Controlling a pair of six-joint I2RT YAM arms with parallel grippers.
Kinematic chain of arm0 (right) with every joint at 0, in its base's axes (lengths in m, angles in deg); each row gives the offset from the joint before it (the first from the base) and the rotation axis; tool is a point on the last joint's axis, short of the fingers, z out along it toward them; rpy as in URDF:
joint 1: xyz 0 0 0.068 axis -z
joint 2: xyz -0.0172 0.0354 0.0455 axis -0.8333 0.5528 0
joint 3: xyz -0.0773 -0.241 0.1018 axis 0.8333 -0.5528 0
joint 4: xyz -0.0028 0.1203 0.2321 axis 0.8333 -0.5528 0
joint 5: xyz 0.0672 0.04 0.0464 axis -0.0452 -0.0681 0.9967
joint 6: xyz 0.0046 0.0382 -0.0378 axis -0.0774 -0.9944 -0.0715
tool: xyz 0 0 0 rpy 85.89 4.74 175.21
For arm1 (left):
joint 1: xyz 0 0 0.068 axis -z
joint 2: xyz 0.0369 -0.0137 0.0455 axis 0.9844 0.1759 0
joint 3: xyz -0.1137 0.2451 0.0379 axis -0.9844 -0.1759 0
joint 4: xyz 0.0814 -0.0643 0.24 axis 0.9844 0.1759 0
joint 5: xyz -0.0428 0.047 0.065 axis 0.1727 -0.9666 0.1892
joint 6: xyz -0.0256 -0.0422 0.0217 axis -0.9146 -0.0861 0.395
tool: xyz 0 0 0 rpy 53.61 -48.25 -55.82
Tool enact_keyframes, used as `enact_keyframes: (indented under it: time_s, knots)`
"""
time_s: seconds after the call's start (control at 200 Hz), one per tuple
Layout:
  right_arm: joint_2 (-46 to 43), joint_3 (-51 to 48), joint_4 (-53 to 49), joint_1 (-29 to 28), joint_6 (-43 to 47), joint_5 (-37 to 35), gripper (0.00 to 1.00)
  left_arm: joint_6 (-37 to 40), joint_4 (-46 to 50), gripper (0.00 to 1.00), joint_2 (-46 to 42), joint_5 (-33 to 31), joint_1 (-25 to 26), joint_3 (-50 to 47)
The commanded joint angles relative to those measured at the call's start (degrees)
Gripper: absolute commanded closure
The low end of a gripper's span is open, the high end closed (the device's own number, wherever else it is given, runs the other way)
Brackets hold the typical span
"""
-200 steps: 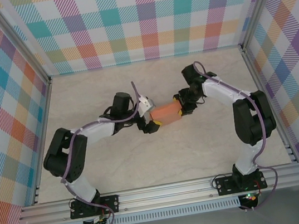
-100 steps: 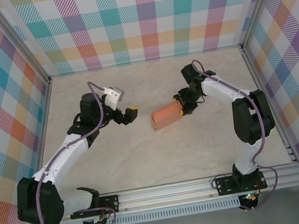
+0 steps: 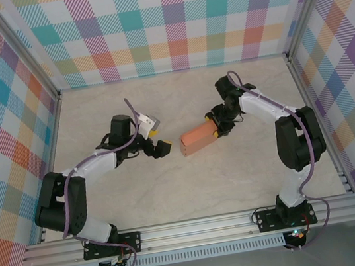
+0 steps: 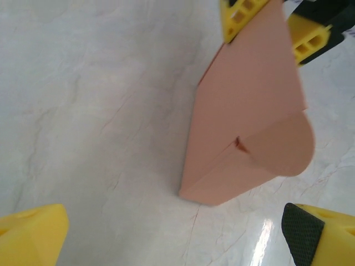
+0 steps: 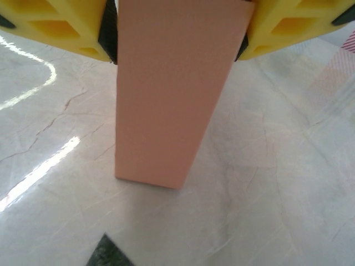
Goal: Fold the paper box
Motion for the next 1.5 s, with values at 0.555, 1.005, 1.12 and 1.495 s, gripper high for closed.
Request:
enact_keyframes:
  time_s: [0.555,1.005,1.12,1.495]
  knots:
    - [2.1,-0.4,-3.1,0.1,0.3,-1.0,0.53,-1.1,-8.4,0.0,7.0,4.6,3.8,2.3]
    - [3.0,0.6,-3.8,-0.1,0.3,-0.4,0.55,-4.3,-11.6,0.0,10.8,4.3,4.5,4.1]
    - [3.2,0.8,-4.0,-0.2,0.6,-0.5,0.55,-4.1,-11.1,0.0,11.5,5.2,4.6,4.6]
    - [3.7,1.2,-4.7,-0.2,1.3,-1.2,0.57,0.4,-8.2,0.0,10.8,8.5,2.1,2.8]
